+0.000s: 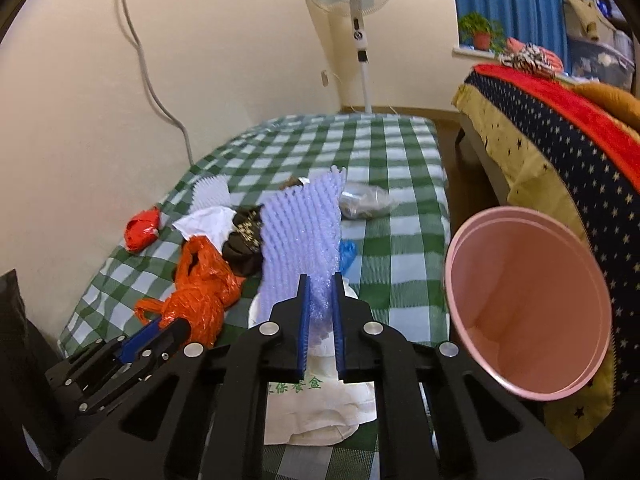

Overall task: Collect trash
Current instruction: 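Carry the foam net and orange bag with both grippers over the pink bin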

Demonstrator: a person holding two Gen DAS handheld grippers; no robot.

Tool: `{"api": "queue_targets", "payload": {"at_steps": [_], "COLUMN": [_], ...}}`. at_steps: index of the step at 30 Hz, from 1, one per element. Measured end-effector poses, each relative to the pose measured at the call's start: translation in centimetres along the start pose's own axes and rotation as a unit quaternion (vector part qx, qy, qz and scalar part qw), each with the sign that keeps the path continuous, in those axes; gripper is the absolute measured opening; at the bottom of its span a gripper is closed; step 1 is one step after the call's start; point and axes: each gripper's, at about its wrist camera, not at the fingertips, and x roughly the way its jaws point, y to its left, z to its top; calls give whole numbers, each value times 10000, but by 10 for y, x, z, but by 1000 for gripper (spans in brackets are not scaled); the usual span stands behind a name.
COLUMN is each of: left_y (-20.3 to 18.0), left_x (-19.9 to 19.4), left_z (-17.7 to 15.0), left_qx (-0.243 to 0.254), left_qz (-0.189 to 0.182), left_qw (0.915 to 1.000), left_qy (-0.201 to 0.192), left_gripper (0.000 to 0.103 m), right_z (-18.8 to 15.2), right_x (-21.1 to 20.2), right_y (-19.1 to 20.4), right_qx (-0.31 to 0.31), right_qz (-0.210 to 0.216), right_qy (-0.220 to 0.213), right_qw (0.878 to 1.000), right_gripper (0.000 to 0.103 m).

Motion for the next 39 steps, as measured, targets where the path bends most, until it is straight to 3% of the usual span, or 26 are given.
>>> {"api": "queue_targets", "payload": {"at_steps": [16,25,33,39], "left_y": [-12,-41,-100,-147], "left_x": [-40,-48,-38,-22], "left_z": [20,44,77,88], "left_qx": [207,480,1047,1404], "left_qz": [-218,-687,-1437,-2010], "left_qw": [9989,9950,9812,9667], "left_qy": [-367,-540,-745,-735], "left_gripper": [14,14,14,14], "right_z": [17,34,30,28], "right_x": [-66,-104,-110,-107], "right_y": [-44,-94,-121,-134], "right_qx": [171,462,900,1119], "right_qz": [-652,-1446,-2124,-2344], "right_qy": [-389,-660,-931,-990], "right_qw": [9970,9862,9685,9606], "right_gripper": [10,10,10,10]}}
